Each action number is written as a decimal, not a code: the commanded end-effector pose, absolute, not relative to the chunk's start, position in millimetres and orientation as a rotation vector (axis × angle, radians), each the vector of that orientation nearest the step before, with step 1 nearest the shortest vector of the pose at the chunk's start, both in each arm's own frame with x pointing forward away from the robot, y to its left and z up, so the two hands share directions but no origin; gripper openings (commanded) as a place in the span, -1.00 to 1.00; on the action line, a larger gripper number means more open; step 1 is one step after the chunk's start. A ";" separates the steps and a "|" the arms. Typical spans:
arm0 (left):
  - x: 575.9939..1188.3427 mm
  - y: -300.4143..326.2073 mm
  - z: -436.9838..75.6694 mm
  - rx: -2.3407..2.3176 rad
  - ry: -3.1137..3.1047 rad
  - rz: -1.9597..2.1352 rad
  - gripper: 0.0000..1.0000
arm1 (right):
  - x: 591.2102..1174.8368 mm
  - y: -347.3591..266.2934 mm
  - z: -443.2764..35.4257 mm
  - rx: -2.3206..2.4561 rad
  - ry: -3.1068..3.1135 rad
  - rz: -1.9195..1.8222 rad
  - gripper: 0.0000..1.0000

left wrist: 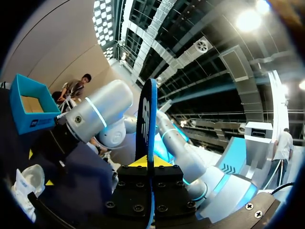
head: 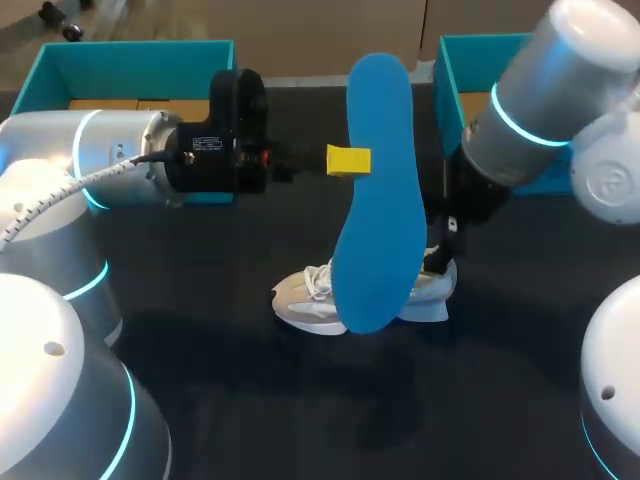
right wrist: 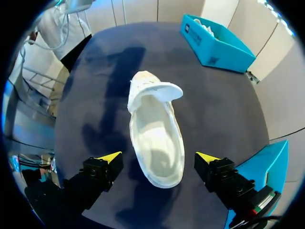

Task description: Take the shoe out of the shoebox, open the shoe tongue, remove and reinsert the insole, then place the shoe into the shoebox

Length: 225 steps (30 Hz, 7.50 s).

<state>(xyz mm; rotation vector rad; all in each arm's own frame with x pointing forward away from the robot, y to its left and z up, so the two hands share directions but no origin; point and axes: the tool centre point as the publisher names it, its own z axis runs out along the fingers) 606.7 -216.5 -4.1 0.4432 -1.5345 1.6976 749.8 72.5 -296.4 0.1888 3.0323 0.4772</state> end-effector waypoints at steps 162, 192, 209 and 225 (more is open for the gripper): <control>607.2 -218.5 -4.8 0.441 -1.532 1.699 -1.00 | 740.6 133.9 -346.0 0.884 2.922 0.845 -1.00; 607.2 -218.5 -4.8 0.441 -1.532 1.699 -1.00 | 723.6 145.2 -337.4 1.523 2.751 0.955 -1.00; 607.2 -218.5 -4.8 0.441 -1.532 1.699 -1.00 | 698.8 146.9 -344.8 1.937 2.514 0.892 -1.00; 607.2 -218.5 -4.8 0.441 -1.532 1.699 -1.00 | 699.6 146.8 -340.3 1.916 2.474 0.952 -1.00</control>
